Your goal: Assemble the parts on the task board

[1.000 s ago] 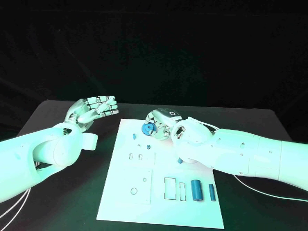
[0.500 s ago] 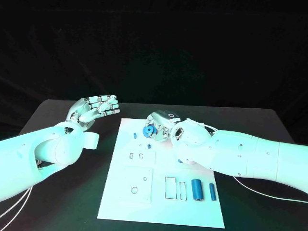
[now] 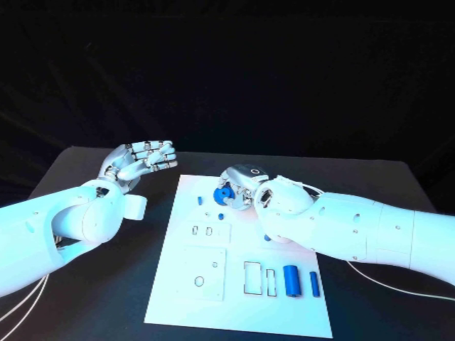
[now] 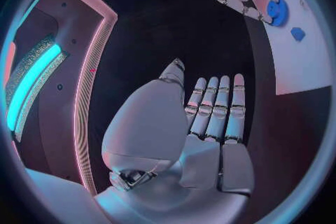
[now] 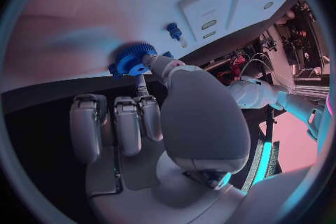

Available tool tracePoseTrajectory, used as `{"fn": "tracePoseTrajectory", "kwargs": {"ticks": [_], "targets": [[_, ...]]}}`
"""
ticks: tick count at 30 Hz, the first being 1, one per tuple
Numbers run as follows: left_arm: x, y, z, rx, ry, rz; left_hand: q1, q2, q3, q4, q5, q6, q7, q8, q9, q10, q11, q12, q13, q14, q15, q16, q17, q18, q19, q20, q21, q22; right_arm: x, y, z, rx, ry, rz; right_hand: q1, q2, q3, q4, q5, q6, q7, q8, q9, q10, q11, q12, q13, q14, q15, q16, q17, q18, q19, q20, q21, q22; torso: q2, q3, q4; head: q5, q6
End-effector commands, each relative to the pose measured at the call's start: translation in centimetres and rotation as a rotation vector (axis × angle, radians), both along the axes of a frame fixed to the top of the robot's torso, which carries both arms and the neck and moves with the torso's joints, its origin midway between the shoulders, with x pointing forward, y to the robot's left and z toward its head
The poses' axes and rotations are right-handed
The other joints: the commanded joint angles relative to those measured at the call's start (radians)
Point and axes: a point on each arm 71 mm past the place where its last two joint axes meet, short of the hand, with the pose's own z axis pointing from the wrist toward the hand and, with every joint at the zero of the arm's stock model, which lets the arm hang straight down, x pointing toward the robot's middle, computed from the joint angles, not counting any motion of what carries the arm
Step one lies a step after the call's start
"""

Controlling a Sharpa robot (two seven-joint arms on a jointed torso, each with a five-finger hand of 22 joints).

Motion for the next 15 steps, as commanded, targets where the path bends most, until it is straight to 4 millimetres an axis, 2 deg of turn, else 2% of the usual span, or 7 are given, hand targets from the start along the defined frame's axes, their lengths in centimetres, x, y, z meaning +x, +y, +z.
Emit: {"fn": "tracePoseTrajectory", "kwargs": {"ticks": [1,7,8,9,10,12,15], "targets": [[0.02,-0.21,0.14,-0.01,-0.005,-0.016,0.006,0.005,-0.006,-0.001,-0.004,-0.008,0.06,-0.004,-0.001,-0.006,-0.002,-0.002,-0.001,-0.009,0.0,-0.004,-0.001,-0.001,-0.004,0.001,-0.003,0.001,-0.03,-0.18,-0.34,-0.035,0.005,-0.006,-0.015,0.0,0.001,-0.004,0.003,0.036,-0.015,0.047,0.189,0.001,0.0,-0.001,0.12,0.098,-0.006,0.005,0.223,-0.013,0.024,-0.006,0.001,0.165,0.0,-0.0001,0.0005,-0.001,0.0],[0.04,-0.18,0.12,-0.01,-0.004,-0.016,0.006,0.005,-0.006,-0.001,-0.004,-0.008,0.06,-0.004,-0.001,-0.006,-0.002,-0.002,-0.001,-0.009,0.0,-0.004,-0.001,-0.001,-0.004,0.001,-0.003,0.001,-0.05,-0.11,-0.25,-0.017,-0.002,0.002,-0.033,-0.012,0.006,-0.009,0.004,0.014,-0.008,0.032,0.182,-0.009,0.006,-0.011,0.109,0.097,-0.002,0.004,0.22,-0.012,0.02,-0.004,-0.003,0.161,0.0,-0.0004,-0.0011,-0.001,0.002],[0.04,-0.18,0.12,-0.01,-0.004,-0.016,0.006,0.005,-0.006,-0.001,-0.004,-0.008,0.06,-0.004,-0.001,-0.006,-0.002,-0.002,-0.001,-0.009,0.0,-0.004,-0.001,-0.001,-0.004,0.001,-0.003,0.001,-0.05,-0.08,-0.26,-0.016,0.0,0.004,-0.041,-0.019,0.006,-0.009,0.004,-0.002,-0.002,0.021,0.176,-0.011,0.01,-0.013,0.107,0.097,0.001,0.004,0.22,-0.012,0.019,-0.003,-0.004,0.16,0.0,-0.0005,-0.0012,-0.001,0.002],[0.04,-0.18,0.12,-0.01,-0.004,-0.015,0.006,0.005,-0.006,-0.001,-0.004,-0.008,0.06,-0.004,-0.001,-0.006,-0.002,-0.002,-0.001,-0.009,0.0,-0.004,-0.001,-0.001,-0.004,0.001,-0.003,0.001,-0.05,-0.04,-0.29,-0.017,0.006,0.006,-0.068,-0.039,-0.002,-0.004,0.002,-0.053,0.018,-0.017,0.158,-0.017,0.028,-0.017,0.101,0.097,0.016,0.004,0.22,-0.012,0.017,0.008,-0.007,0.158,0.0,-0.0003,-0.0014,0.0,0.002],[0.05,-0.17,0.11,-0.009,-0.003,-0.015,0.006,0.005,-0.006,-0.001,-0.004,-0.008,0.06,-0.004,-0.001,-0.006,-0.002,-0.002,-0.001,-0.009,0.0,-0.004,-0.001,-0.001,-0.004,0.001,-0.003,0.001,-0.04,-0.03,-0.33,-0.019,0.01,0.007,-0.073,-0.043,-0.006,-0.003,0.002,-0.057,0.02,-0.022,0.156,-0.018,0.03,-0.018,0.1,0.097,0.018,0.004,0.22,-0.012,0.017,0.011,-0.007,0.158,0.0,-0.0003,-0.0013,0.0,0.002],[0.06,-0.15,0.1,-0.009,-0.002,-0.013,0.006,0.005,-0.006,-0.001,-0.004,-0.008,0.06,-0.004,-0.001,-0.006,-0.002,-0.002,-0.001,-0.009,0.0,-0.004,-0.001,-0.001,-0.004,0.001,-0.003,0.001,-0.03,-0.02,-0.4,-0.024,0.017,0.009,-0.103,-0.062,-0.041,0.008,-0.001,-0.083,0.027,-0.045,0.145,-0.028,0.039,-0.026,0.09,0.096,0.027,0.003,0.218,-0.01,0.012,0.019,-0.014,0.153,0.0,-0.0002,-0.0005,-0.001,0.002],[0.07,-0.11,0.09,-0.008,-0.002,-0.011,0.005,0.005,-0.007,-0.001,-0.004,-0.008,0.061,-0.004,-0.002,-0.008,-0.002,-0.001,-0.001,-0.009,0.0,-0.006,-0.002,-0.001,-0.002,0.001,-0.002,0.002,0.0,-0.09,-0.49,-0.031,0.026,0.008,-0.115,-0.051,-0.152,0.029,0.003,-0.084,0.03,-0.066,0.133,-0.038,0.043,-0.032,0.082,0.096,0.032,0.003,0.216,-0.008,0.01,0.028,-0.018,0.151,0.0,-0.0005,0.0007,-0.002,0.001]]}}
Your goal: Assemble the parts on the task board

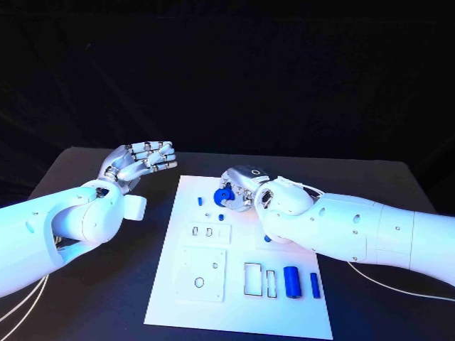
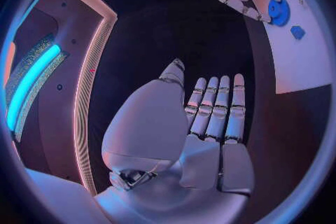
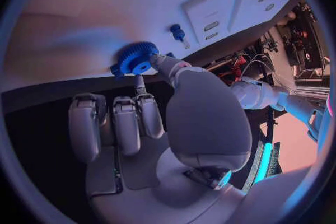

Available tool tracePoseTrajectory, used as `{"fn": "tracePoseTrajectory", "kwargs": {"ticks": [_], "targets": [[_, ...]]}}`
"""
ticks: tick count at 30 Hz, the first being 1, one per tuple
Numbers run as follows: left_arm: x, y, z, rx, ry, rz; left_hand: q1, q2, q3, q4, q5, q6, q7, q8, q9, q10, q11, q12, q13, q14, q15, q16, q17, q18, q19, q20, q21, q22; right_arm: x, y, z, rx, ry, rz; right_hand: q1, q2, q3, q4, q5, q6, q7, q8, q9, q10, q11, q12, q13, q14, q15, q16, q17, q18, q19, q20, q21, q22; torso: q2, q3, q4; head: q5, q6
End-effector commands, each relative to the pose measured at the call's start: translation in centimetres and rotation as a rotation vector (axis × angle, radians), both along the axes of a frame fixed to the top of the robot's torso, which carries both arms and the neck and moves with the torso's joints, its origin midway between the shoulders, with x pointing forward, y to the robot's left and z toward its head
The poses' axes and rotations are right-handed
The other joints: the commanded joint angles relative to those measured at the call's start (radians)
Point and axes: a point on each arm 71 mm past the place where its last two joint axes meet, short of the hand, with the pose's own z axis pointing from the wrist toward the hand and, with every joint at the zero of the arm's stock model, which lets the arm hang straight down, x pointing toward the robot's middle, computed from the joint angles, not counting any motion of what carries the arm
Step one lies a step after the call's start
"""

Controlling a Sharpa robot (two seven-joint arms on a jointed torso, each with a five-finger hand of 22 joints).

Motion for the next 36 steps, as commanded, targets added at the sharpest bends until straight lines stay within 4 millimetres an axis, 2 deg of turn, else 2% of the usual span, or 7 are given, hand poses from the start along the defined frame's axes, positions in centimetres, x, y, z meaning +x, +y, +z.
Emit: {"fn": "tracePoseTrajectory", "kwargs": {"ticks": [1,6,11,21,26,32,36], "targets": [[0.0,-0.2,0.1,-0.009,-0.004,-0.013,0.005,0.005,-0.007,-0.001,-0.004,-0.008,0.061,-0.004,-0.002,-0.008,-0.002,-0.001,-0.001,-0.009,0.0,-0.006,-0.001,-0.001,-0.002,0.001,-0.002,0.001,0.0,0.0,-0.3,-0.025,0.027,0.012,0.001,0.013,-0.064,0.014,-0.002,-0.002,0.001,-0.013,-0.009,-0.004,0.002,-0.005,0.083,0.092,0.007,0.003,0.216,-0.009,0.01,0.007,-0.004,0.151,0.0,-0.0002,0.0013,-0.001,-0.001],[0.0,-0.1,0.1,-0.007,0.001,-0.011,0.006,0.005,-0.007,-0.001,-0.004,-0.009,0.061,-0.005,-0.002,-0.008,-0.002,-0.001,-0.001,-0.01,0.0,-0.006,-0.001,-0.001,-0.002,0.001,-0.002,0.002,0.0,-0.3,-0.5,-0.037,0.043,0.012,0.015,0.028,-0.114,0.031,-0.001,0.017,-0.002,-0.014,-0.012,0.001,-0.001,-0.001,0.089,0.093,0.005,0.004,0.221,-0.01,0.015,0.007,0.0,0.156,0.001,0.0,0.0005,-0.001,-0.006],[0.1,-0.1,0.0,-0.005,0.005,-0.009,0.006,0.005,-0.007,-0.001,-0.004,-0.009,0.061,-0.005,-0.002,-0.009,-0.001,-0.002,-0.001,-0.011,0.001,-0.007,-0.002,-0.001,-0.002,0.001,-0.002,0.002,0.0,-0.5,-0.6,-0.045,0.061,0.011,0.021,0.036,-0.12,0.036,0.0,0.037,-0.007,-0.008,-0.011,0.004,-0.005,0.002,0.093,0.093,0.002,0.005,0.223,-0.011,0.016,0.005,0.001,0.158,0.001,0.0003,-0.0014,-0.001,-0.007],[0.1,-0.1,0.0,-0.004,0.006,-0.007,0.006,0.006,-0.008,-0.001,-0.004,-0.014,0.063,-0.007,-0.003,-0.013,0.0,-0.002,-0.002,-0.013,0.002,-0.009,-0.003,-0.001,-0.001,0.001,-0.002,0.002,0.2,-1.4,-0.4,0.0,0.033,-0.02,0.014,0.042,-0.126,0.049,-0.001,0.05,-0.011,-0.003,-0.011,0.006,-0.008,0.003,0.095,0.094,-0.001,0.005,0.223,-0.011,0.018,0.002,0.002,0.16,0.0,0.0002,0.001,-0.003,-0.005],[0.1,0.0,0.0,-0.003,0.007,-0.004,0.006,0.006,-0.008,-0.001,-0.004,-0.014,0.063,-0.007,-0.003,-0.013,0.0,-0.002,-0.002,-0.013,0.002,-0.009,-0.003,-0.001,-0.001,0.001,-0.002,0.002,0.2,-2.5,0.8,0.136,-0.046,-0.025,0.028,0.046,-0.126,0.051,0.0,0.029,-0.006,-0.019,-0.02,0.006,-0.006,0.002,0.094,0.093,0.0,0.005,0.222,-0.011,0.016,0.001,-0.001,0.158,-0.002,0.0011,-0.0026,-0.002,0.0],[0.2,0.2,-0.1,-0.001,0.007,0.001,0.006,0.006,-0.008,-0.001,-0.004,-0.014,0.063,-0.007,-0.003,-0.013,0.0,-0.002,-0.002,-0.013,0.002,-0.009,-0.003,-0.001,-0.001,0.001,-0.002,0.002,-0.1,-4.3,1.9,0.196,-0.047,-0.03,0.029,0.041,-0.136,0.055,-0.001,0.022,-0.004,-0.027,-0.024,0.002,-0.003,-0.002,0.09,0.093,0.002,0.004,0.22,-0.01,0.014,0.002,-0.003,0.156,-0.005,0.0029,-0.004,-0.008,0.007],[0.2,0.2,-0.1,-0.002,0.008,0.002,0.006,0.006,-0.008,-0.001,-0.004,-0.014,0.063,-0.007,-0.003,-0.013,0.0,-0.002,-0.002,-0.013,0.002,-0.009,-0.003,-0.001,-0.001,0.001,-0.002,0.002,-0.6,-6.3,2.9,0.225,-0.007,-0.034,0.028,0.04,-0.139,0.057,-0.001,0.022,-0.003,-0.027,-0.024,0.001,-0.003,-0.003,0.088,0.093,0.003,0.004,0.219,-0.009,0.013,0.002,-0.005,0.155,-0.009,0.0064,-0.0093,-0.01,0.009]]}}
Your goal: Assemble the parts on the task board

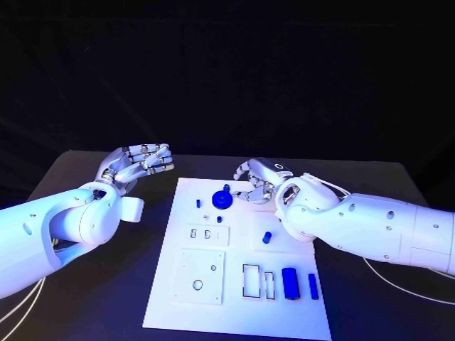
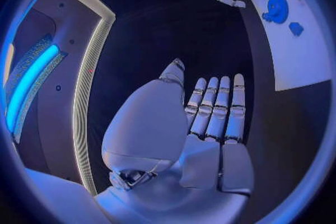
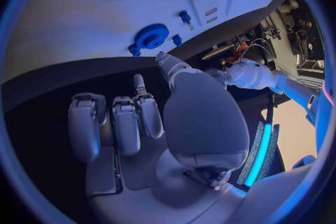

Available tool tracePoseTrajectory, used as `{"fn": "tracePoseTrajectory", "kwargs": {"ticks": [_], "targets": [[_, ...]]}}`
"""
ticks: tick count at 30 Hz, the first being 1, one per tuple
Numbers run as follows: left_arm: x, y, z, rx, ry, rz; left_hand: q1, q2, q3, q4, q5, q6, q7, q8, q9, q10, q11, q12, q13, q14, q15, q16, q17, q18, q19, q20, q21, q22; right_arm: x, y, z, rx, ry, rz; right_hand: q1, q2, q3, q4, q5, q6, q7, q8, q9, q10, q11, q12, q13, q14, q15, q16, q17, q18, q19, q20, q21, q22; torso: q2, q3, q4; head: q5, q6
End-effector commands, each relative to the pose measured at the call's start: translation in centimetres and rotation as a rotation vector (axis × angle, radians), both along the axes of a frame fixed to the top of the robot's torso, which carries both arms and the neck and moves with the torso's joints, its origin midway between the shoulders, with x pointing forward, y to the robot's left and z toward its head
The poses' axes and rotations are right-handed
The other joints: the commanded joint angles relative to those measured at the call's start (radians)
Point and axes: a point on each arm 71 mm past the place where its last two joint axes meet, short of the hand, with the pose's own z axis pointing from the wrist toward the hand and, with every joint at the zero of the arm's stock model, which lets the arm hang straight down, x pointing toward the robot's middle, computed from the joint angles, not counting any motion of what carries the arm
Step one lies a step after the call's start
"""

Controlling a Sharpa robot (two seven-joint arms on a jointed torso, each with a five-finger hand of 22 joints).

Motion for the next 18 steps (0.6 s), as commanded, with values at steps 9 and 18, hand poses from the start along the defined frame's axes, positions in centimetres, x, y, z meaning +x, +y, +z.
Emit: {"fn": "tracePoseTrajectory", "kwargs": {"ticks": [9,18], "targets": [[-0.1,-0.6,0.2,-0.018,-0.004,-0.026,0.006,0.006,-0.005,0.001,-0.004,-0.006,0.063,-0.007,-0.001,-0.008,0.0,-0.002,-0.002,-0.007,0.002,-0.007,-0.002,-0.001,0.0,0.002,-0.002,0.002,-1.7,-8.3,2.0,0.128,0.144,0.027,0.072,0.003,0.018,-0.025,0.0,0.011,0.0,-0.006,-0.005,-0.017,0.001,-0.016,0.075,0.085,0.003,-0.005,0.19,0.003,-0.02,0.004,-0.046,0.12,-0.012,0.0089,-0.0186,-0.024,0.002],[-0.3,-1.5,0.2,-0.03,-0.004,-0.055,0.007,0.006,-0.005,0.001,-0.004,-0.006,0.063,-0.007,-0.001,-0.007,0.0,-0.001,-0.001,-0.008,0.003,-0.009,-0.003,-0.003,-0.002,0.002,-0.003,0.001,-2.2,-14.5,0.8,0.137,0.146,-0.049,0.098,-0.002,0.028,-0.039,0.0,0.015,0.001,-0.008,-0.008,-0.024,0.001,-0.023,0.067,0.085,0.002,-0.006,0.188,0.003,-0.022,0.003,-0.05,0.118,-0.014,0.0182,-0.0248,-0.032,-0.003]]}}
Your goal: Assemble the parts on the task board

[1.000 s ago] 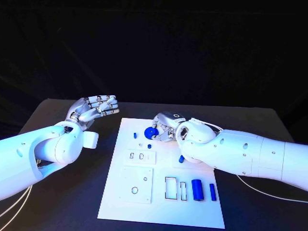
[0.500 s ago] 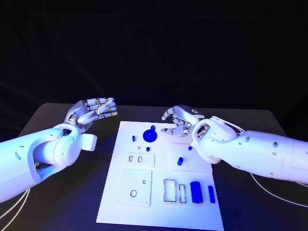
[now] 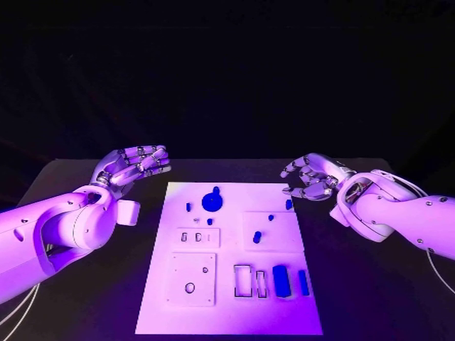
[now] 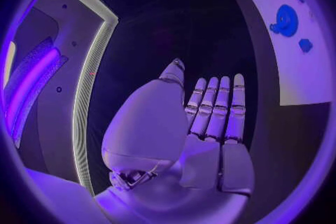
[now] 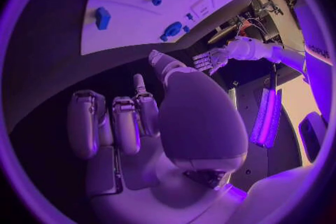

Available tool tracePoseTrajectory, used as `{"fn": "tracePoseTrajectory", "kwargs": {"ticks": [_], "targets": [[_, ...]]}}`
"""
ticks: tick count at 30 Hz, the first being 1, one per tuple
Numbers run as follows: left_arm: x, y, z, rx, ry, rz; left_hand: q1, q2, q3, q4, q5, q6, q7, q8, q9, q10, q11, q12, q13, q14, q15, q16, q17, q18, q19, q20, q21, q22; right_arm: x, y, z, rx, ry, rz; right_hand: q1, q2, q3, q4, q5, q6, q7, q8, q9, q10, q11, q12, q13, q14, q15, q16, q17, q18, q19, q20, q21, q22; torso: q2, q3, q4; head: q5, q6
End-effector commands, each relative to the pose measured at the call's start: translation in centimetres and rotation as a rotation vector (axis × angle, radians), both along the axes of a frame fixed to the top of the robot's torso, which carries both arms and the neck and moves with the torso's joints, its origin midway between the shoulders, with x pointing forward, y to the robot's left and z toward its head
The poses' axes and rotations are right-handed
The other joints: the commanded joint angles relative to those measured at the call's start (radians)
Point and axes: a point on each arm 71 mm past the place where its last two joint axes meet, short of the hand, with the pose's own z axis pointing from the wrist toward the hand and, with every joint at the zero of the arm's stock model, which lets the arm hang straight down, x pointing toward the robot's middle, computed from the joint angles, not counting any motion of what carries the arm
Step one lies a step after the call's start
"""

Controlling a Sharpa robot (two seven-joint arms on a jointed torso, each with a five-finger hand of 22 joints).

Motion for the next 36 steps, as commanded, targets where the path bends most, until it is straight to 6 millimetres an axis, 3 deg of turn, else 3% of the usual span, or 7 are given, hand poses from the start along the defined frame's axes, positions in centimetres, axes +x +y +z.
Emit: {"fn": "tracePoseTrajectory", "kwargs": {"ticks": [1,6,12,14,19,26,36], "targets": [[-0.1,-0.7,0.2,-0.019,-0.006,-0.033,0.007,0.006,-0.005,0.001,-0.004,-0.005,0.063,-0.003,-0.001,-0.007,0.0,-0.001,-0.001,-0.005,-0.001,-0.005,-0.001,-0.003,-0.002,0.002,-0.003,0.001,-0.3,-0.8,-0.6,0.02,0.019,0.045,0.011,0.0,0.003,-0.005,0.0,0.008,0.001,-0.003,-0.001,-0.006,-0.003,-0.005,0.067,0.085,0.002,-0.006,0.189,0.003,-0.007,0.0,-0.003,0.117,-0.001,0.0053,-0.0021,-0.003,-0.003],[-0.1,-0.9,0.1,-0.022,-0.006,-0.041,0.008,0.006,-0.006,0.0,-0.004,-0.005,0.063,-0.003,-0.001,-0.007,0.0,-0.001,-0.001,-0.006,0.0,-0.005,-0.001,-0.003,-0.003,0.002,-0.004,0.001,-0.4,-2.3,-1.9,0.0,0.046,0.017,0.006,-0.007,-0.002,-0.003,-0.002,0.007,0.001,-0.005,-0.002,-0.007,-0.002,-0.006,0.066,0.085,0.003,-0.005,0.191,0.002,-0.005,0.0,-0.001,0.119,0.0,0.0066,0.0008,-0.006,-0.007],[0.0,-0.9,0.1,-0.021,-0.005,-0.039,0.008,0.006,-0.006,0.0,-0.004,-0.005,0.063,-0.003,-0.001,-0.007,0.0,-0.001,-0.001,-0.006,0.0,-0.006,-0.002,-0.003,-0.003,0.002,-0.004,0.001,-0.3,-2.8,-3.3,-0.014,0.07,-0.007,0.004,-0.011,-0.006,-0.002,-0.002,0.007,0.001,-0.006,-0.003,-0.008,-0.002,-0.007,0.065,0.086,0.003,-0.005,0.193,0.002,-0.005,0.0,-0.001,0.12,0.001,0.0074,-0.0019,-0.003,-0.009],[0.0,-0.9,0.1,-0.021,-0.005,-0.038,0.008,0.006,-0.006,0.0,-0.004,-0.005,0.063,-0.003,-0.001,-0.007,0.0,-0.001,-0.001,-0.006,0.0,-0.006,-0.002,-0.003,-0.003,0.002,-0.004,0.001,-0.2,-2.8,-3.6,-0.017,0.076,-0.011,0.002,-0.012,-0.008,-0.001,-0.002,0.006,0.001,-0.006,-0.003,-0.008,-0.002,-0.008,0.064,0.086,0.003,-0.005,0.193,0.002,-0.005,0.0,-0.001,0.12,0.001,0.0049,0.0004,-0.005,-0.011],[0.0,-0.8,0.0,-0.021,-0.004,-0.038,0.008,0.006,-0.006,0.0,-0.004,-0.005,0.063,-0.002,-0.001,-0.007,0.0,0.0,-0.001,-0.006,0.0,-0.006,-0.002,-0.004,-0.004,0.002,-0.004,0.001,-0.1,-2.4,-4.4,-0.022,0.093,-0.01,0.002,-0.013,-0.009,-0.001,-0.003,0.006,0.001,-0.007,-0.003,-0.009,-0.002,-0.008,0.064,0.086,0.003,-0.004,0.194,0.002,-0.005,0.0,-0.001,0.12,0.0,0.004,0.0033,-0.009,-0.014],[0.0,-0.8,0.0,-0.02,-0.004,-0.037,0.009,0.006,-0.006,0.0,-0.004,-0.005,0.063,-0.002,-0.001,-0.007,0.0,0.0,-0.001,-0.007,0.0,-0.007,-0.002,-0.004,-0.004,0.002,-0.004,0.001,0.2,-2.1,-5.1,-0.029,0.11,-0.014,0.001,-0.014,-0.01,0.0,-0.003,0.005,0.001,-0.007,-0.004,-0.007,-0.002,-0.006,0.066,0.087,0.003,-0.003,0.198,0.001,-0.003,0.0,0.001,0.122,0.0,0.0025,0.0011,-0.005,-0.018],[0.0,-0.7,0.0,-0.019,-0.003,-0.035,0.009,0.006,-0.006,0.0,-0.004,-0.005,0.063,-0.002,-0.001,-0.007,0.0,0.0,-0.001,-0.007,0.0,-0.007,-0.002,-0.004,-0.004,0.002,-0.005,0.001,0.4,-1.4,-5.6,-0.037,0.124,0.0,0.007,-0.001,-0.004,0.001,0.0,0.022,-0.002,0.001,-0.002,0.005,-0.005,0.003,0.078,0.088,0.001,-0.002,0.203,-0.001,0.004,-0.001,0.008,0.129,0.001,0.004,-0.0003,-0.002,-0.021]]}}
